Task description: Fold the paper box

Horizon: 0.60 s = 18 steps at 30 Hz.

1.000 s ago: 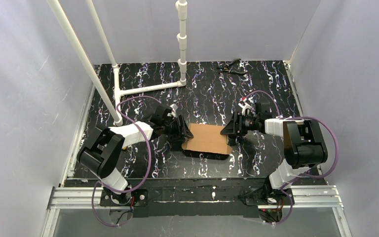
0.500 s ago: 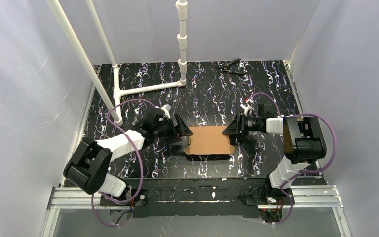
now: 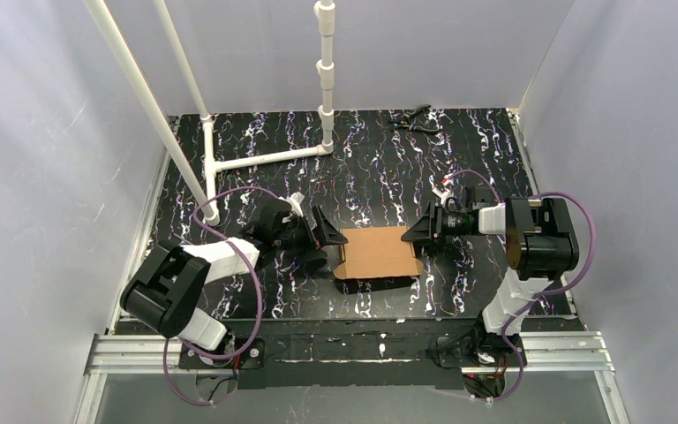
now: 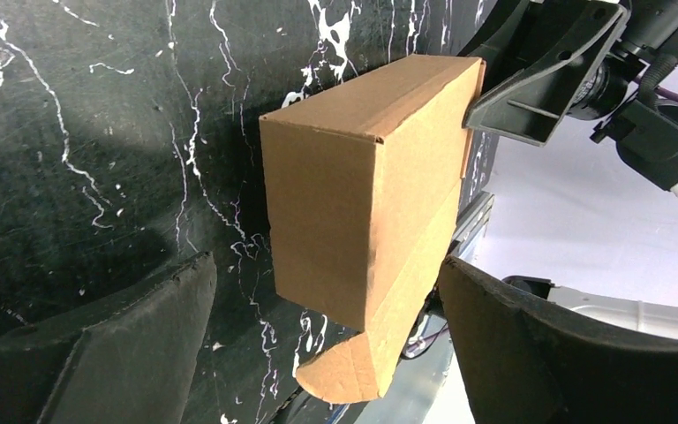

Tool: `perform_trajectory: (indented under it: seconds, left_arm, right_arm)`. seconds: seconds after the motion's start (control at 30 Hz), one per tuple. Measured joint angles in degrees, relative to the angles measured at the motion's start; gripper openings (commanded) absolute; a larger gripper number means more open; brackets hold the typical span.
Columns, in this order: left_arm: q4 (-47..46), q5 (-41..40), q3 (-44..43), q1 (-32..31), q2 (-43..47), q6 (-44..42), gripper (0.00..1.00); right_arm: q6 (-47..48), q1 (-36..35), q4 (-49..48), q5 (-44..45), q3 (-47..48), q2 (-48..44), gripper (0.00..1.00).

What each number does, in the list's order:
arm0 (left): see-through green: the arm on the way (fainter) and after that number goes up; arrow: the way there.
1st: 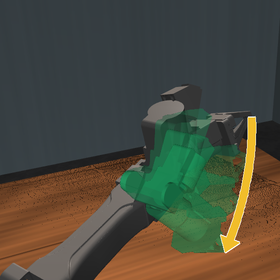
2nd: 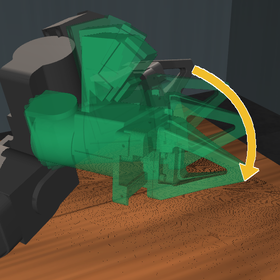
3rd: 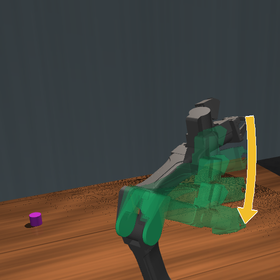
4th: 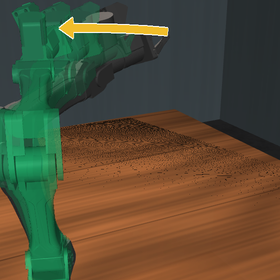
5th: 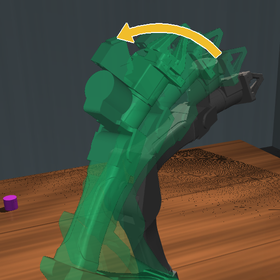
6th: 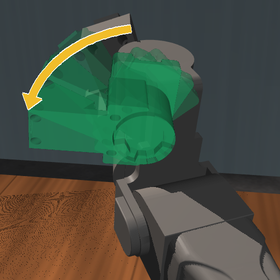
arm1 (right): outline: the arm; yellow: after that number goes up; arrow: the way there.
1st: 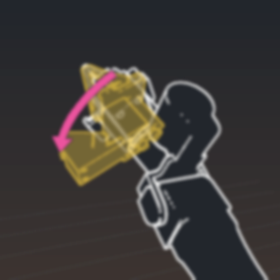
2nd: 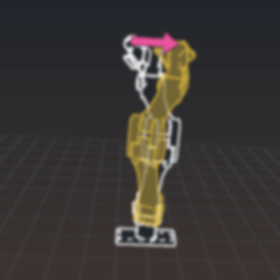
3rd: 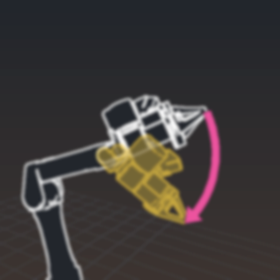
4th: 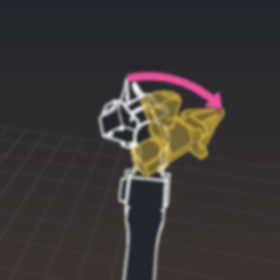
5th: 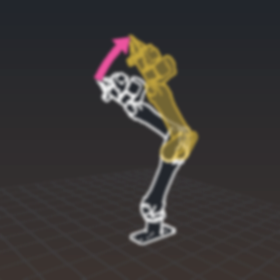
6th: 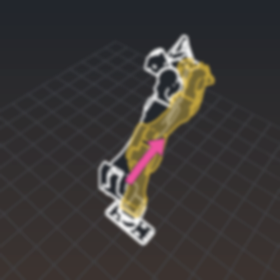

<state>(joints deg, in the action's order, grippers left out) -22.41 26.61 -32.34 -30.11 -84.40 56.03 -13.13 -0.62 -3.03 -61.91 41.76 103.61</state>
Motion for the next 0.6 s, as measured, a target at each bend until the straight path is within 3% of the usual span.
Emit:
perform_trajectory:
  seconds: [0.6]
  left_arm:
    - [-16.81, 2.54, 2.43, -2.86, -9.4, 10.19, 0.93]
  right_arm:
    - [0.92, 0.2, 0.55, -1.92, 0.15, 0.85, 0.5]
